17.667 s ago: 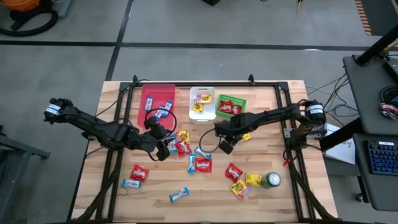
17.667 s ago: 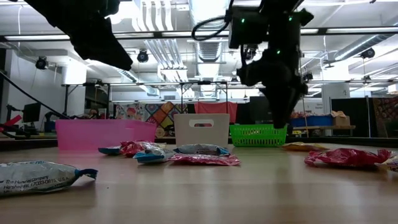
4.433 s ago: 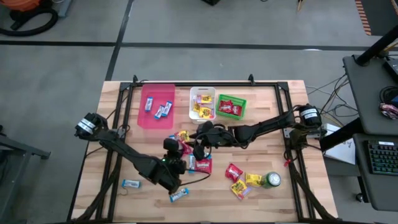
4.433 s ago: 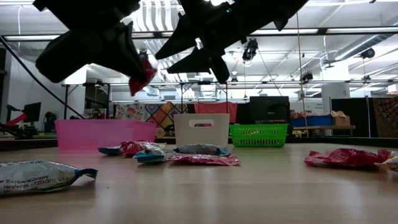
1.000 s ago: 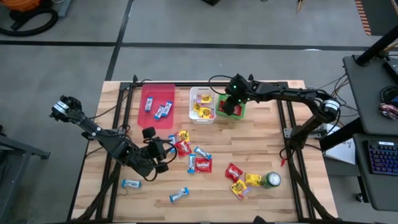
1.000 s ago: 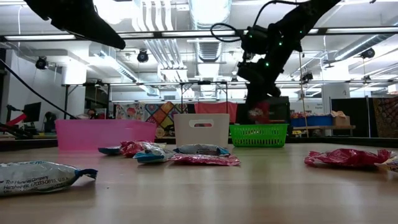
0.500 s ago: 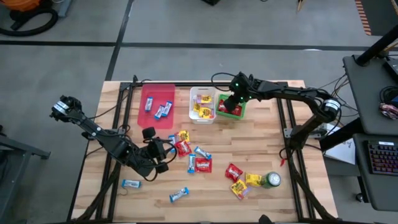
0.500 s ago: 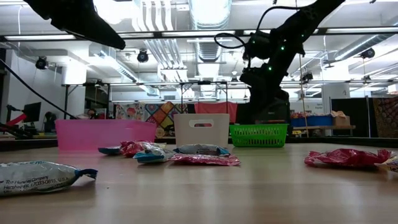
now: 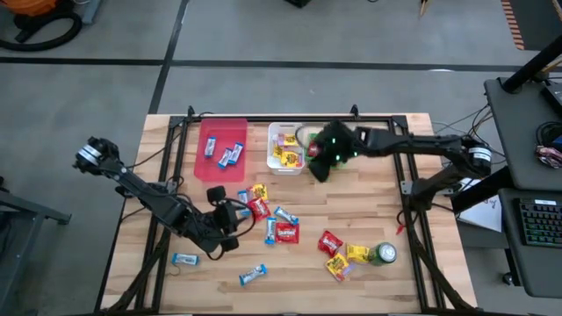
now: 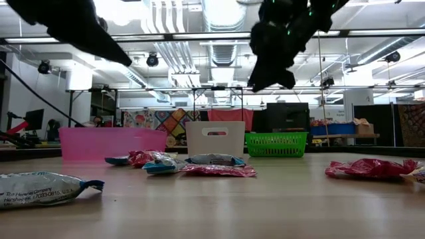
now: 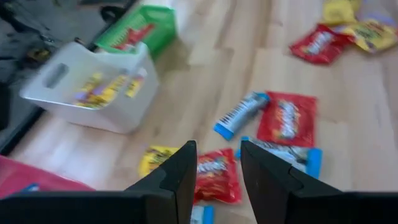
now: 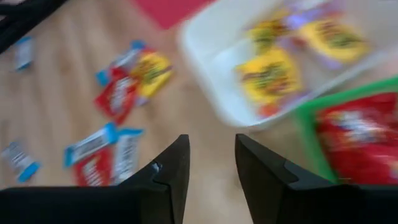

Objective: Sort candy
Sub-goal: Put the white chocolate into the pink bin

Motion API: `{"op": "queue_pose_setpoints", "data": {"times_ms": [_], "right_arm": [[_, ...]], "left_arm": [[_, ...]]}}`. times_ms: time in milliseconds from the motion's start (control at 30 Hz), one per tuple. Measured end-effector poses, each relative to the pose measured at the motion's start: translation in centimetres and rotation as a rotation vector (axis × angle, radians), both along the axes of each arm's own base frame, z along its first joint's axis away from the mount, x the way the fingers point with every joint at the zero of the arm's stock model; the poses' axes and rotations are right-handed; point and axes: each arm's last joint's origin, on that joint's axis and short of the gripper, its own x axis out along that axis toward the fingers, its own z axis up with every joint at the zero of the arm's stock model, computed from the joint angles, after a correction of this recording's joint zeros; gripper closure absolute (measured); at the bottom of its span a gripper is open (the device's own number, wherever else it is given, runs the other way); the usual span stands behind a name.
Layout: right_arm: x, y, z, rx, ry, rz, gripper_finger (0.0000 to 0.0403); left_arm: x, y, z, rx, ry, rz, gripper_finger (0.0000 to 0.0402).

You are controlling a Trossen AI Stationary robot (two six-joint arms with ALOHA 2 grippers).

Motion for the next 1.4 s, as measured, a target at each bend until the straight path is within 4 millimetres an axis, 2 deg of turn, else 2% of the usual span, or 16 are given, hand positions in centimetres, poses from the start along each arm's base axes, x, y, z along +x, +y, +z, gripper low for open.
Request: {"op": "queue_pose_setpoints", "data": {"times_ms": [133, 233, 400, 533, 667, 900, 1200, 1400], "right_arm": [[0.8, 3.7, 0.3, 0.024, -0.008, 0.089, 0.0289], [1.1, 5.9, 0.3, 0.079, -0.002, 0.106, 0.0292], [1.1, 9.0, 0.2, 0.175, 0.031, 0.109, 0.0299], [0.7, 10.7, -0.2, 0.212, 0.095, 0.123, 0.0305], [0.2, 12.0, -0.5, 0.226, 0.159, 0.141, 0.0304], [-0.1, 13.7, -0.6, 0.236, 0.185, 0.177, 0.0306], [-0.4, 15.2, -0.6, 0.202, 0.188, 0.183, 0.0307], [-0.5, 15.8, -0.7, 0.18, 0.187, 0.183, 0.0307]], "left_arm": [[0.8, -0.7, -1.1, -0.047, 0.032, -0.035, 0.0289], [1.7, -1.2, -2.0, -0.127, -0.007, 0.01, 0.0278], [3.5, -1.7, -2.7, -0.487, -0.082, 0.256, 0.025], [5.2, -2.7, -3.2, -0.619, 0.004, 0.323, 0.0227], [7.2, -3.6, -4.0, -0.569, 0.076, 0.378, 0.021], [10.1, -3.6, -6.2, -0.466, 0.177, 0.455, 0.0202], [11.1, -2.9, -8.4, -0.42, 0.218, 0.489, 0.0202], [11.5, -2.8, -9.0, -0.415, 0.198, 0.48, 0.0202]]}}
